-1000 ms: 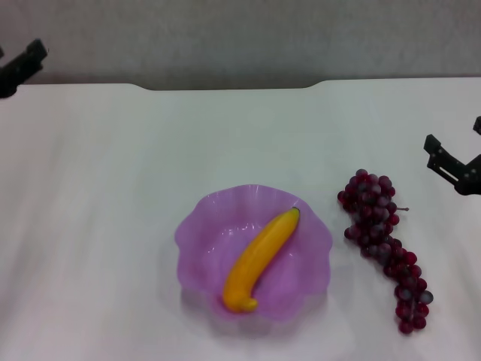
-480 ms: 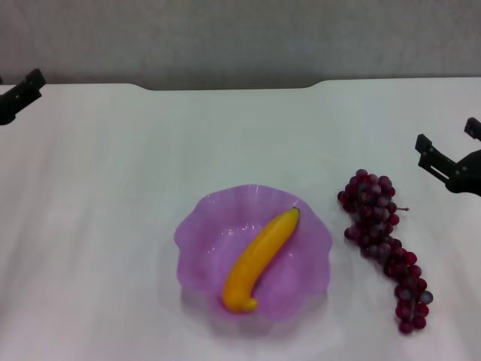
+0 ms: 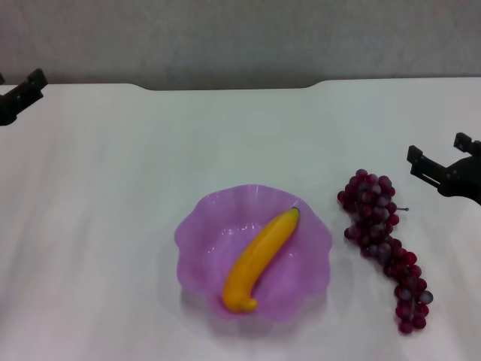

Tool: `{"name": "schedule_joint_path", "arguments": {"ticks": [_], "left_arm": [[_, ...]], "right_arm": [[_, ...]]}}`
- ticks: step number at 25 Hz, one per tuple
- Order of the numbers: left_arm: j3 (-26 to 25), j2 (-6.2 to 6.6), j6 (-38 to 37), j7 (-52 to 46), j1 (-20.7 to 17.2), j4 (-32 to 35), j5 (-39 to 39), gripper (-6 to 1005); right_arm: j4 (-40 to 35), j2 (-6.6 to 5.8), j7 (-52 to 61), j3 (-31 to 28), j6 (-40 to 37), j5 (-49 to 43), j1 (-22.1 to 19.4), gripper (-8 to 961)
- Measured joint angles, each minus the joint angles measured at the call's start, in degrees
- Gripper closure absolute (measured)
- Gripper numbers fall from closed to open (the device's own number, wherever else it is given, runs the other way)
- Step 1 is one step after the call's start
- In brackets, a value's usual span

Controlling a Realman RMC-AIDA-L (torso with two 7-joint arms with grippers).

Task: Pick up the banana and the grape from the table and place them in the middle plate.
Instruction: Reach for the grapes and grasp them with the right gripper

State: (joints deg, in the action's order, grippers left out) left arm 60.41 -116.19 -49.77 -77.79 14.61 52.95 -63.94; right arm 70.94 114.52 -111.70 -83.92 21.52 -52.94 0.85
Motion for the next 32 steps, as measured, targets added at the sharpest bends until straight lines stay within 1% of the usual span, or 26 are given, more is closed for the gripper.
{"name": "schedule_joint_path", "arguments": {"ticks": [6, 9, 11, 17, 23, 28, 32], "left_arm": [[0.1, -0.02, -0.4, -0.1, -0.2, 0.5, 0.0, 121], [0.1, -0.03, -0.4, -0.1, -0.2, 0.7, 0.0, 121], [0.1, -0.06, -0.5, -0.3, -0.2, 1.1, 0.0, 121], [0.1, -0.09, -1.0, -0.7, -0.2, 1.1, 0.0, 121], [0.1, -0.09, -1.2, -0.7, -0.2, 1.1, 0.0, 121], [0.0, -0.09, -1.7, -0.8, -0.2, 1.2, 0.0, 121], [0.1, -0.09, -1.7, -0.8, -0.1, 1.2, 0.0, 121]], "right_arm": [[-0.7, -0.17, 16.7, -2.9, 2.1, -15.0, 1.9, 73], [-1.2, -0.14, 22.3, -4.4, 3.7, -20.1, 2.8, 73], [-3.1, -0.06, 25.8, -6.4, 6.7, -22.3, 3.9, 73], [-7.4, -0.08, 27.2, -8.9, 11.1, -22.7, 6.4, 73], [-11.0, -0.22, 28.7, -9.1, 12.4, -23.2, 8.8, 73], [-14.5, -0.11, 29.2, -10.1, 15.1, -23.5, 10.8, 74], [-15.8, -0.04, 29.2, -10.5, 16.2, -23.5, 11.6, 74]]}}
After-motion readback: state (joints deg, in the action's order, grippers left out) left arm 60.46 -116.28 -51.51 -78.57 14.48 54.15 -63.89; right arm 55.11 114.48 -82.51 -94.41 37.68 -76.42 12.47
